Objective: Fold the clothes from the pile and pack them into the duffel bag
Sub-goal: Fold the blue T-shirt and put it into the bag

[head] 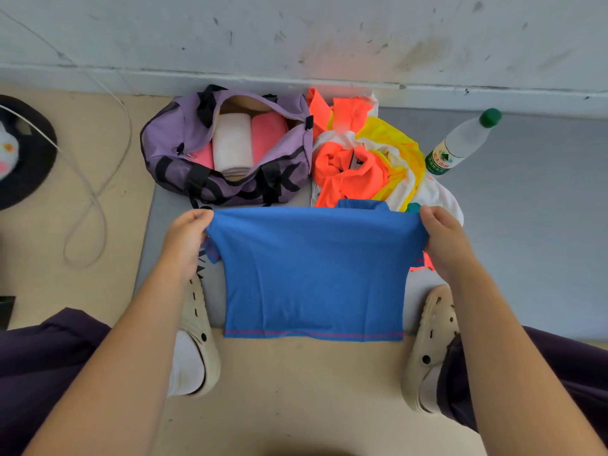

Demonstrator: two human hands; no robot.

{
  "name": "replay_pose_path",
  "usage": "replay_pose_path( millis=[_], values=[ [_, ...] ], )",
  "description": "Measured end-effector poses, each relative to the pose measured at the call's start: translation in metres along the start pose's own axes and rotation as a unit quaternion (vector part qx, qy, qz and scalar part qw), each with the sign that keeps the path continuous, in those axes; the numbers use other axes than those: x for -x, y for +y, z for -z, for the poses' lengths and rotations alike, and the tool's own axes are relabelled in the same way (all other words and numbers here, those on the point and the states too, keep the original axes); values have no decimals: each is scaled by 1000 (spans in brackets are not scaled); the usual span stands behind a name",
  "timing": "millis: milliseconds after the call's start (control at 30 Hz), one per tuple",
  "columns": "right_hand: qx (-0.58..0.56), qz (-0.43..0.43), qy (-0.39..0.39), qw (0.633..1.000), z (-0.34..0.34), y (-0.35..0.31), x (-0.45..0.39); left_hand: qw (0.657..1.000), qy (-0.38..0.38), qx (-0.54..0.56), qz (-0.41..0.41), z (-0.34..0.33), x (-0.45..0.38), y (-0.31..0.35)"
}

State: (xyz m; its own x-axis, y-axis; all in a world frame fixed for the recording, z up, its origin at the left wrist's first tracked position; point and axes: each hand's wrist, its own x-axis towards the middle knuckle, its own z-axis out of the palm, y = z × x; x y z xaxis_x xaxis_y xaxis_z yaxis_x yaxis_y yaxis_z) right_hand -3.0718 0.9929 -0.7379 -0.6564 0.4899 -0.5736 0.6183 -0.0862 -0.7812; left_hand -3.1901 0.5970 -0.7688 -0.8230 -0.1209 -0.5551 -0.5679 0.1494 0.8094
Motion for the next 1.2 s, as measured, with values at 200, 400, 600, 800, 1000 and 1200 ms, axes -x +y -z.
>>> replay_pose_path(
  millis=[200, 400, 600, 800, 1000, 1200],
  values=[
    [44, 17, -81, 996, 27, -23, 3, 997, 44, -48, -48, 11, 8, 33],
    [47, 92, -119, 988, 33, -50, 5, 989, 82, -31, -120, 9, 15, 67],
    [-49, 274, -41, 960, 39, -111, 28, 968, 1, 175, -180, 21, 33, 131],
    [-30, 196, -116, 973, 38, -81, 31, 987, -17, 98, -124, 19, 27, 90],
    [13, -17, -109, 994, 9, 34, 14, 991, -37, -128, 25, -3, 25, -34],
    [228, -105, -86, 964, -14, 104, 6, 938, -71, -330, 79, -5, 27, -107]
  ],
)
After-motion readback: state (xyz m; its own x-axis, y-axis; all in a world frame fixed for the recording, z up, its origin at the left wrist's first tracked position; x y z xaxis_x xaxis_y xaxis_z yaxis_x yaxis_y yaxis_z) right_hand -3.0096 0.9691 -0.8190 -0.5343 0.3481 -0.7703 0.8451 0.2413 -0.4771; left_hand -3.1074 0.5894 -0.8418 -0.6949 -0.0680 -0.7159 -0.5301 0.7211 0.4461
